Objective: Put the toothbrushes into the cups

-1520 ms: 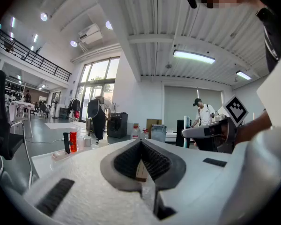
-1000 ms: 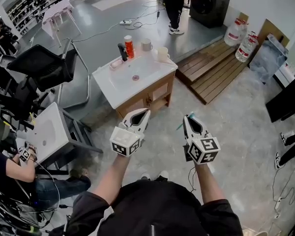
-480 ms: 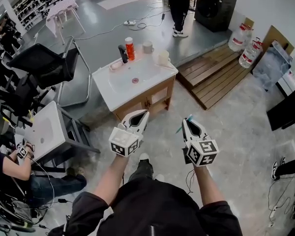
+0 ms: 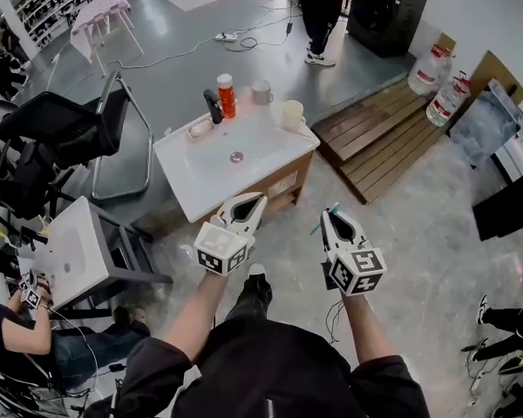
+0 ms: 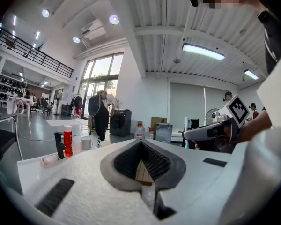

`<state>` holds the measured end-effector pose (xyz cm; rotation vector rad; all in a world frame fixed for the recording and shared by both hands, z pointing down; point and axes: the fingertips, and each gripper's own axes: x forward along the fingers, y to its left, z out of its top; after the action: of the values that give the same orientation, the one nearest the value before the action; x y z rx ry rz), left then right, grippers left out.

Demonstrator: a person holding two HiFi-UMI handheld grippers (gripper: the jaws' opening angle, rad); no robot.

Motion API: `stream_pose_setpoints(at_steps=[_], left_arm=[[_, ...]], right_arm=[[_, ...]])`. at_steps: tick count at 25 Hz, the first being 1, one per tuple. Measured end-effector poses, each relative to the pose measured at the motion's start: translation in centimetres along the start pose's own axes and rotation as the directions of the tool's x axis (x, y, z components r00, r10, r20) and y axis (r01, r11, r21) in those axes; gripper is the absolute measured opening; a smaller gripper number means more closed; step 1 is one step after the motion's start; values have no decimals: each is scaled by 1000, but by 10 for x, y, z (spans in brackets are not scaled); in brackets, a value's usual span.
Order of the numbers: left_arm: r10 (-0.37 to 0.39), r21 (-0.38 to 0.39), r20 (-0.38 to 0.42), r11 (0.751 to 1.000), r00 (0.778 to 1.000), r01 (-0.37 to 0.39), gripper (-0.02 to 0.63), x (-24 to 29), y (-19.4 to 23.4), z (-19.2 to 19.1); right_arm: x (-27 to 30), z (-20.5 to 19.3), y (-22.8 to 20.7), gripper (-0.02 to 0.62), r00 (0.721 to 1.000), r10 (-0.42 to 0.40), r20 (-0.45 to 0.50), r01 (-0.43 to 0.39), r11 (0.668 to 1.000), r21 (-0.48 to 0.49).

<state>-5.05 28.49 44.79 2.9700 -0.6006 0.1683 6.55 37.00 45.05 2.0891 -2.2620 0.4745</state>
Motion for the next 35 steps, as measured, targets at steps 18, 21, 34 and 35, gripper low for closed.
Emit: stream_pose_setpoints(at_steps=[18,21,34,35], left_arm=[[-40,-6,3,999,999,40,1,90,167,20],[-39,-15,-11,999,999,39,2,98,183,19],[177,-34,-17,984,984,-177,2,163,289,17],[198,-40,-16,979,980,-199,1,170,295,19]], right_arm=[[201,45,-13,23,1000,19,-21,-19,1000,7],[226,44,-15,23,999,39,-33,-39,999,13],[370,64,-50,23,963,255,-83,-256,967,-5],[381,67,-53,23,957,277,-92,-279,960,-10]])
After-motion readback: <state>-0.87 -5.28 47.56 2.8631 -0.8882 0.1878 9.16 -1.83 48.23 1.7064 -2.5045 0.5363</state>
